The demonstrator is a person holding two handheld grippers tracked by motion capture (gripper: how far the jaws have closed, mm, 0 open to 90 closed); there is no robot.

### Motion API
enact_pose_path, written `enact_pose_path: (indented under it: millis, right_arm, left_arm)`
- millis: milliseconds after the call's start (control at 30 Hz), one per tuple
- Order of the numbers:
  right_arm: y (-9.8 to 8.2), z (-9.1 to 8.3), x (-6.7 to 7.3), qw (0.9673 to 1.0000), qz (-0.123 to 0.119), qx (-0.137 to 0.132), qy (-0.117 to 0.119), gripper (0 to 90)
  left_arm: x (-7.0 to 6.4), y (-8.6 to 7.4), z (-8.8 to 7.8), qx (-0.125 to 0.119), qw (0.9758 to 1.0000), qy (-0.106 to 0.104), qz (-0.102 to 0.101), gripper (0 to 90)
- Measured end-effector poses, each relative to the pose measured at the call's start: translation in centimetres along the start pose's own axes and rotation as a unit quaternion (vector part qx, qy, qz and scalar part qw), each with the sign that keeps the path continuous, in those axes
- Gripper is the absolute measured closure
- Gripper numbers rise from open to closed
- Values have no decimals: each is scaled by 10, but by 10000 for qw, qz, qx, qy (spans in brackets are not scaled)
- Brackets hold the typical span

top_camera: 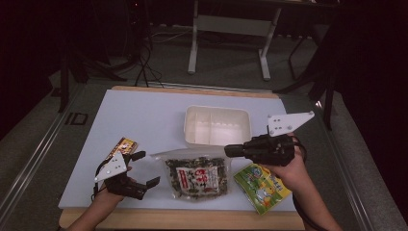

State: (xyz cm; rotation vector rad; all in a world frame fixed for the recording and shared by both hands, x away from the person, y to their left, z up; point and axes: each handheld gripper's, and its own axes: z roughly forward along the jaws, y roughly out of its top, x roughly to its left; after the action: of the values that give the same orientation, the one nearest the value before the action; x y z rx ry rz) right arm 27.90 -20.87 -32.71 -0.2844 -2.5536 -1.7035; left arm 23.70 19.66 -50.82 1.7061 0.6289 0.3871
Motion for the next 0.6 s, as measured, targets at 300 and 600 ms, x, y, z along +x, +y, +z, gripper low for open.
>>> enact_pose_path:
  millis: [300,600]
  right_arm:
    - [6,-2,-12,9983,269,24,-515,897]
    - [10,-4,-11,9978,314,3,-590,897]
  left_arm:
    - [-2,12,2,-117,9999,-59,-110,0]
    - [-3,43,14,-61,9988,-309,-376,0]
